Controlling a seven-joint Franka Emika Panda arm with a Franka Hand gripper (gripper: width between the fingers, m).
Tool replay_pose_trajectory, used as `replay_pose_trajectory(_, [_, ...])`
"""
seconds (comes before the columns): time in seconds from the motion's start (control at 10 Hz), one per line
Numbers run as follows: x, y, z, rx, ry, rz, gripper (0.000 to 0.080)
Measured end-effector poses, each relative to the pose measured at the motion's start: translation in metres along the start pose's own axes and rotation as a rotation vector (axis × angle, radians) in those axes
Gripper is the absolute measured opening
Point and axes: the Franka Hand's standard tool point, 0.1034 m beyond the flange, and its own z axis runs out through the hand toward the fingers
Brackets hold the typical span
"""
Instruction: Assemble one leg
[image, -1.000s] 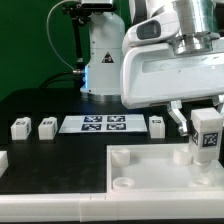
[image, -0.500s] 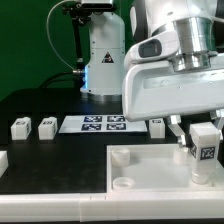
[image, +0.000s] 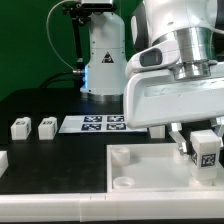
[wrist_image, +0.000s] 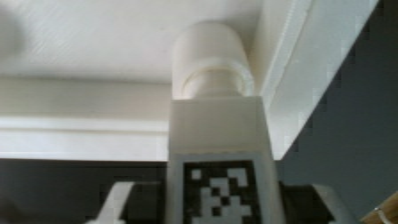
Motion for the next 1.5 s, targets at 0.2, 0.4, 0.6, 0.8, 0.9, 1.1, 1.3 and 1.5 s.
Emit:
replay_pose_trajectory(0.2, [0.000,0.000,0.000,-0.001,0.000,-0.002,0.0291])
replay_pose_trajectory(0.4, [0.000,0.000,0.000,-0.001,0.000,-0.002,0.0524])
replay_pose_trajectory(0.6, [0.000,0.000,0.000,-0.001,0.001,-0.002,0.0609])
replay_pose_trajectory(0.8, [0.000,0.000,0.000,-0.001,0.000,-0.002,0.0647])
replay_pose_trajectory(0.9, [0.000,0.000,0.000,-0.001,0.001,-0.002,0.0647])
replay_pose_trajectory(1.1, [0.009,0.003,-0.006,0.002,-0.059,0.011,0.0648])
replay_pose_trajectory(1.3, [0.029,0.006,-0.019,0.007,-0.143,0.020,0.0648])
replay_pose_trajectory(1.5, [0.040,0.013,-0.015,0.010,-0.190,0.036,0.0648])
